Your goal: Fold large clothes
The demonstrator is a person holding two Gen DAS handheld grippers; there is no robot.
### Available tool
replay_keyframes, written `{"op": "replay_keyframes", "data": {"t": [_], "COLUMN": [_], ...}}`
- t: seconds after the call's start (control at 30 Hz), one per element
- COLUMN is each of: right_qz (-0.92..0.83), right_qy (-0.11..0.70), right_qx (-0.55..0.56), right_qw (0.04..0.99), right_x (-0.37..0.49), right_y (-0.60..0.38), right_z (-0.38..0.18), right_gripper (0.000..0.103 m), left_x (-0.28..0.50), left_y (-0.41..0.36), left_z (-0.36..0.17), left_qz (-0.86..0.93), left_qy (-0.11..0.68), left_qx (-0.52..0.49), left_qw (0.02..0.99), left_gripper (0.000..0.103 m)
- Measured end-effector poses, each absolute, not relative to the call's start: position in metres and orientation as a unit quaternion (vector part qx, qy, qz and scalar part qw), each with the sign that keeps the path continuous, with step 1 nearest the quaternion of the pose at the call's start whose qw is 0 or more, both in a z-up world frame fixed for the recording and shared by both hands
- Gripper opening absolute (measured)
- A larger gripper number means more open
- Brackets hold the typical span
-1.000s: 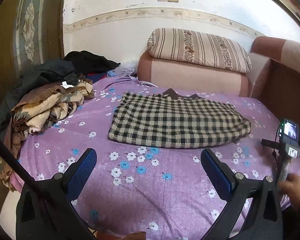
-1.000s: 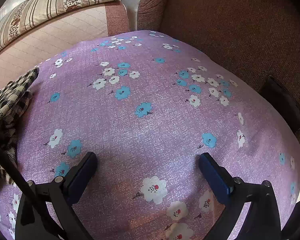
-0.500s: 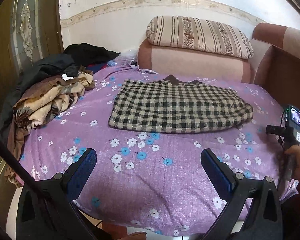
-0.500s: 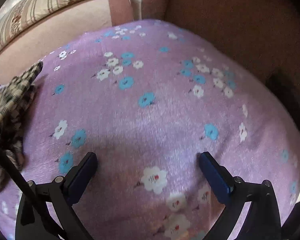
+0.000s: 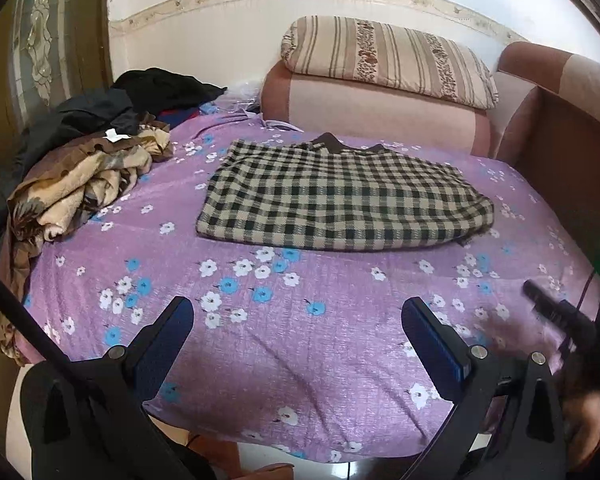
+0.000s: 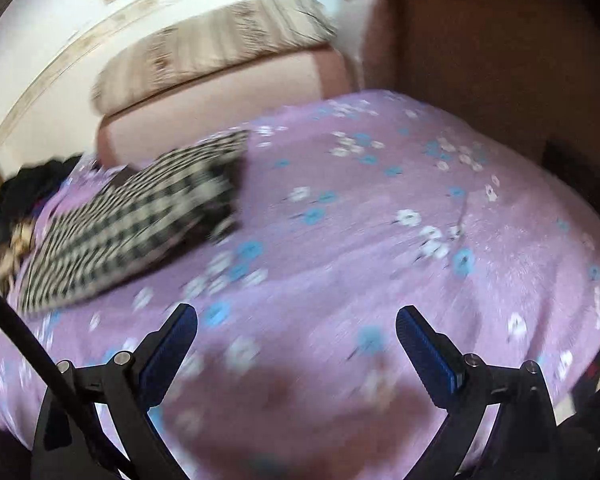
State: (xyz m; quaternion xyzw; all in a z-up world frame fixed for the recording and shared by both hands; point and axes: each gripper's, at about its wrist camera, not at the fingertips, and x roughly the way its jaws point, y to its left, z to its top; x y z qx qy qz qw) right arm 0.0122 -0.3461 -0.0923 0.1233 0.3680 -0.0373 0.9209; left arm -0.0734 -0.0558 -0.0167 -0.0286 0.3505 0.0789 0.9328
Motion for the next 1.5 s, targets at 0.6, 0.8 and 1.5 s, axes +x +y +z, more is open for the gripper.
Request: {"op": "replay_keyframes", "data": {"t": [0.6, 0.8, 1.5], "right_qz": [0.023, 0.016, 0.011], "right_qy": [0.366, 0.376, 0.382], "right_qx": [0.037, 0.033, 0.016], "right_qw": [0.93, 0.926, 0.924], "right_x": [-0.03, -0.028, -0.03], "right_y": [-0.255, -0.253, -0.246], "right_z": [-0.088, -0.091, -0.093], "right_gripper": [0.102, 0.102, 0.102], "left_x": [-0.067, -0.067, -0.066], "left_y": [-0.059, -0.057, -0.059], "left_z": [-0.036, -0.038, -0.04], "left_qz": [0.06, 0.059, 0.045], "left_qy": [0.398, 0.4, 0.398], "left_qx": [-0.039, -0.044, -0.054], "left_qw": [0.914, 0.914, 0.915], "left_gripper": [0.103, 0.103, 0.103]}}
